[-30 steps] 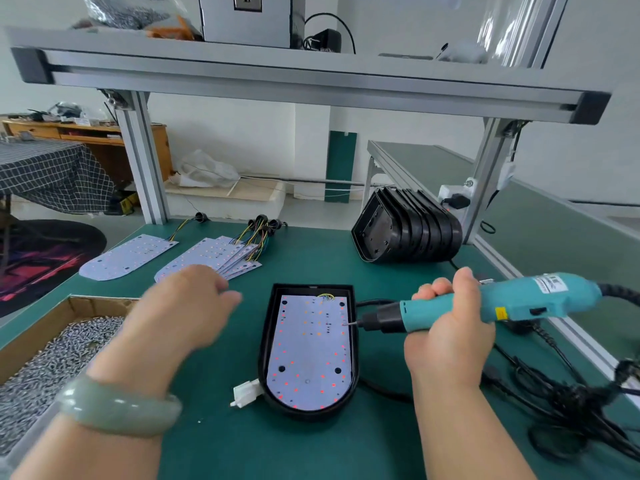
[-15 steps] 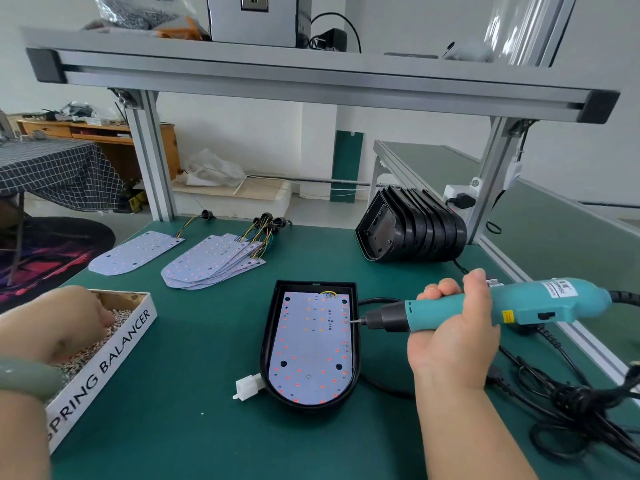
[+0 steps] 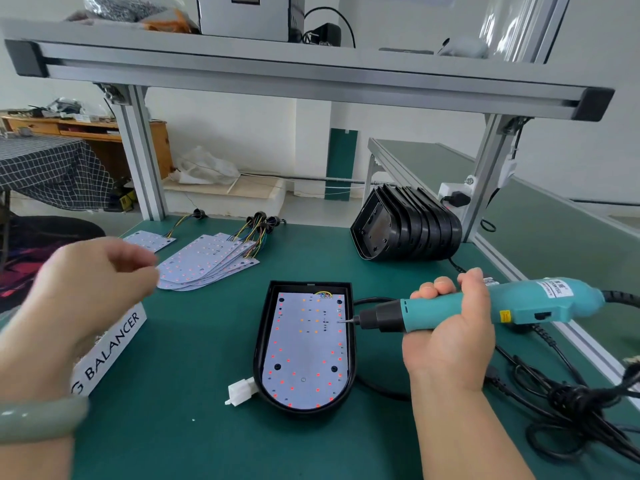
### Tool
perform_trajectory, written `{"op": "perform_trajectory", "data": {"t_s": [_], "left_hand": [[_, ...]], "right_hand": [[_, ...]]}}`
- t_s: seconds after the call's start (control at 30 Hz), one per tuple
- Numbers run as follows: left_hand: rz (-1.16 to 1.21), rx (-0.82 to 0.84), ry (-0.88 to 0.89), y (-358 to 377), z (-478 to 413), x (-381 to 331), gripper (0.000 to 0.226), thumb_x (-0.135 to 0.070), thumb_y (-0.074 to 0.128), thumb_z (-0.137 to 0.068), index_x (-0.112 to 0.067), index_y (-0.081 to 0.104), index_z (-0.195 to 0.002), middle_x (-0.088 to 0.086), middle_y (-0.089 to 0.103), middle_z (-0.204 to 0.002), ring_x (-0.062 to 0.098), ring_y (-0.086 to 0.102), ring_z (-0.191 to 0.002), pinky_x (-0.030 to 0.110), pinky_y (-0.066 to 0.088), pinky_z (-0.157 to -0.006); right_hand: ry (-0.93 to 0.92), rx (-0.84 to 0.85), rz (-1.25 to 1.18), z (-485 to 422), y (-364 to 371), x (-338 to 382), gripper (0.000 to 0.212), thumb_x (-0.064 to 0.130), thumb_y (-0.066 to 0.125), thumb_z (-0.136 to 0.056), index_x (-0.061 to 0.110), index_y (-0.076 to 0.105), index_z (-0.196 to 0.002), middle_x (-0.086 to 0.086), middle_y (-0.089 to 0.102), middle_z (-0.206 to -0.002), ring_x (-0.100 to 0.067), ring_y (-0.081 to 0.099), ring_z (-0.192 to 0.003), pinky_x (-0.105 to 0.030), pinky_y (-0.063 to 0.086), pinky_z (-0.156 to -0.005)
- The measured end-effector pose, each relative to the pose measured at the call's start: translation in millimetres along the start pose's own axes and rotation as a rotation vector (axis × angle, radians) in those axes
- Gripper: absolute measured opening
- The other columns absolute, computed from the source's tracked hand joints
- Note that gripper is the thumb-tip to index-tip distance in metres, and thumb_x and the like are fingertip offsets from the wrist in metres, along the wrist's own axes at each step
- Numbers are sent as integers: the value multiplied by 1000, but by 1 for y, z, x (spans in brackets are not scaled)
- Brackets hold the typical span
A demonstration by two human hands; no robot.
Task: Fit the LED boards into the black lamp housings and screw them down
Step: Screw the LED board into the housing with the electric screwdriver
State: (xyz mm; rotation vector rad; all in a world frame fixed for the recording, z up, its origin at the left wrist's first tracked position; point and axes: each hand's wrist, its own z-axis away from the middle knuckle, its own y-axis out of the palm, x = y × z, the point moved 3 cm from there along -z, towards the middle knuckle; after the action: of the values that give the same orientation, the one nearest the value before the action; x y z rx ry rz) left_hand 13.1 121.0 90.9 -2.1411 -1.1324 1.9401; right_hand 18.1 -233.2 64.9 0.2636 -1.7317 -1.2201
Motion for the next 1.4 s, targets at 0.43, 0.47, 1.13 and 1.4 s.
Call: {"op": "perform_trajectory", "data": {"t_s": [0.43,0.47,1.13,1.4], "left_hand": [[382,461,-28,132,83,-66,29,-23,66,-87,-15,68,-60,-4,66,-55,3,53,-45,15,42,-45],[402,472,-43,134,85,-65,28,-22,66,-87,-15,68,-61,-3,67,-57,3,54,-46,14,42,-45],[434,506,-6,139,88,-67,29,-22,67,-87,-17,70,-58,0,69,-59,6,58,-48,15,45,-47],[526,512,-4,143,90,-71,16,-35,73,-78,-24,75,-66,0,72,-67,6,62,-55,14,48,-51]], "right_hand": [[55,36,-145,4,8,12,21,34,56,-95,21,48,-80,10,48,-63,-9,46,-52,-20,43,-57],[60,39,-152,4,8,12,21,34,56,-95,22,48,-80,10,48,-63,-8,46,-52,-20,43,-57],[133,63,-165,10,11,5,20,27,55,-94,21,46,-77,9,47,-61,-8,44,-52,-20,42,-57],[111,50,-180,6,8,9,21,29,54,-95,21,46,-77,10,46,-61,-8,44,-51,-20,41,-57]]}}
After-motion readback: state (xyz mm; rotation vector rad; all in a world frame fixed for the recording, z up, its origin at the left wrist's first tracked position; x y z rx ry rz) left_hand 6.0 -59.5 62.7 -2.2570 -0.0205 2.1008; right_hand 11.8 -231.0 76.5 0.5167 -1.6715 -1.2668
